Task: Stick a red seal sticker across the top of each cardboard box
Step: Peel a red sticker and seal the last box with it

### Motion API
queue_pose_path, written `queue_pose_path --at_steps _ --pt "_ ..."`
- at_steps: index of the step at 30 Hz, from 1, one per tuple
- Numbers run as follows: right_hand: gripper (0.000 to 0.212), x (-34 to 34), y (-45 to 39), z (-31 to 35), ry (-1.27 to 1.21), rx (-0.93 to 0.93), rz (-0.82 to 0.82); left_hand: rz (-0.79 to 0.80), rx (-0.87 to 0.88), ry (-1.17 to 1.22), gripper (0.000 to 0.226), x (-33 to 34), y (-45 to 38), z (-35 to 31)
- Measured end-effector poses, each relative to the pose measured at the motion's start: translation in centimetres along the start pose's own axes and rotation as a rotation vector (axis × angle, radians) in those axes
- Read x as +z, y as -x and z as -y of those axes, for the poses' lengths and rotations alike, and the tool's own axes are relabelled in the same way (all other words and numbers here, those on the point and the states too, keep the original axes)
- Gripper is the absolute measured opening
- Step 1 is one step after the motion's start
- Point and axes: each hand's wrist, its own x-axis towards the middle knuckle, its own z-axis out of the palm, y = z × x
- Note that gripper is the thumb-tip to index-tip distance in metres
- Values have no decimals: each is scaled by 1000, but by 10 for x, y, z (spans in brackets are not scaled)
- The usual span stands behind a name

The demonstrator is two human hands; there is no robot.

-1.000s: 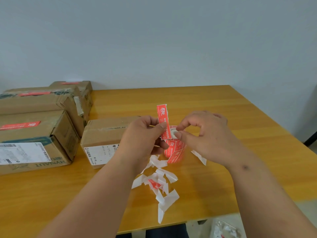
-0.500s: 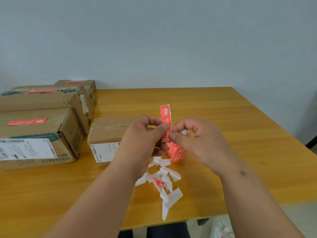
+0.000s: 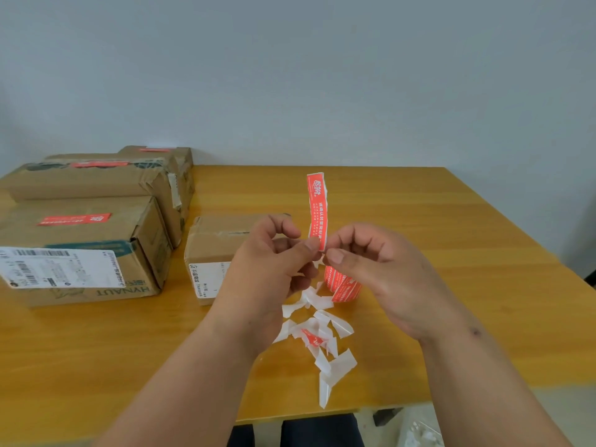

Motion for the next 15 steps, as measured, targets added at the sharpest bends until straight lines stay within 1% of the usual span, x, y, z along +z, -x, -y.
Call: queue_pose_path --at_steps 7,15 --pt "8 5 -1 2 33 -26 -40 65 34 -19 21 -7 2 0" --pt "8 11 -3 3 55 -35 -58 70 79 -62 11 -13 2 2"
